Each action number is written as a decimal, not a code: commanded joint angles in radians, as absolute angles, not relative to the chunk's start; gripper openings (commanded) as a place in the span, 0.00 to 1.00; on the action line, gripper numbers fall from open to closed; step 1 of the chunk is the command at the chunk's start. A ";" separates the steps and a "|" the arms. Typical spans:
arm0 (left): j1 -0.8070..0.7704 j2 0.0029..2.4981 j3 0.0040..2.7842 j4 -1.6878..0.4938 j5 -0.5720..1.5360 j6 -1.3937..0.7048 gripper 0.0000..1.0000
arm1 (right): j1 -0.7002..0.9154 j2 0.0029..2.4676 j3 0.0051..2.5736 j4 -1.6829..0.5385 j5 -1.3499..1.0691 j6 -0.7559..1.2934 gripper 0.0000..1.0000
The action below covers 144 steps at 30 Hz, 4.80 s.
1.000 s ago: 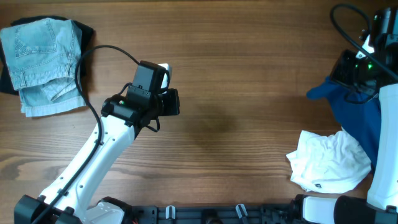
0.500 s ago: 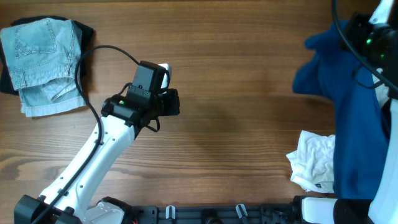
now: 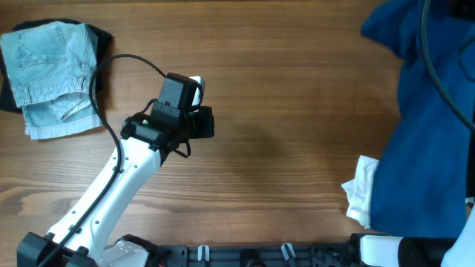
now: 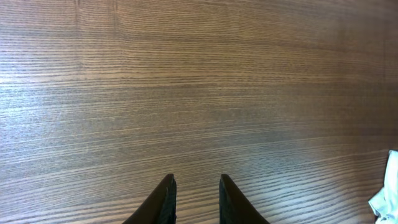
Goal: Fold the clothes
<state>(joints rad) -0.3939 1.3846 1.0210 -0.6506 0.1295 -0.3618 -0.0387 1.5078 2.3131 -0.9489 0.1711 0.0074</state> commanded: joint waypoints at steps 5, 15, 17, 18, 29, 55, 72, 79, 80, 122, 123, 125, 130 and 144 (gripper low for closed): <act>-0.397 1.391 1.032 -0.652 0.142 -0.375 0.23 | -0.030 1.470 2.344 -0.656 0.300 -0.026 0.04; -0.397 1.391 1.032 -0.627 0.141 -0.375 0.20 | 0.016 1.472 2.343 -0.623 0.044 -0.017 0.04; -0.397 1.391 1.032 -0.625 0.141 -0.375 0.20 | 0.065 1.483 2.343 -0.634 0.027 -0.031 0.04; -0.397 1.391 1.032 -0.624 0.141 -0.375 0.20 | 0.108 1.492 2.343 -0.642 0.028 -0.045 0.04; -0.397 1.391 1.032 -0.624 0.141 -0.374 0.19 | 0.444 1.631 2.343 -0.789 0.059 -0.038 0.04; -0.395 1.391 1.032 -0.640 0.059 -0.376 0.20 | 0.673 1.980 2.342 -1.018 -0.155 0.083 0.04; -0.395 1.391 1.032 -0.640 0.059 -0.375 0.19 | 0.544 1.980 2.342 -1.003 -0.075 0.099 0.04; -0.395 1.391 1.032 -0.644 0.059 -0.375 0.20 | 0.542 1.943 2.344 -0.782 0.216 0.050 0.04; -0.395 1.391 1.032 -0.644 0.059 -0.375 0.20 | 0.542 1.938 2.344 -0.757 0.249 0.034 0.04; -0.395 1.391 1.032 -0.617 0.082 -0.375 0.20 | 0.419 1.832 2.343 -0.813 0.329 0.243 0.04; -0.395 1.391 1.032 -0.617 0.087 -0.376 0.20 | 0.387 1.862 2.343 -0.847 0.289 0.249 0.04; -0.396 1.391 1.032 -0.617 0.089 -0.376 0.20 | 0.345 1.922 2.343 -0.912 0.217 0.271 0.06; -0.396 1.391 1.032 -0.618 0.089 -0.376 0.20 | 0.319 2.044 2.342 -1.038 0.135 0.292 1.00; -0.394 1.414 1.032 -0.537 -0.021 -0.371 0.24 | 0.360 2.029 2.278 -1.443 0.005 0.501 1.00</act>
<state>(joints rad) -0.3939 1.3849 1.0210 -0.5522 0.0372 -0.3656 0.3672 2.0571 2.3116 -1.4143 0.0185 0.4179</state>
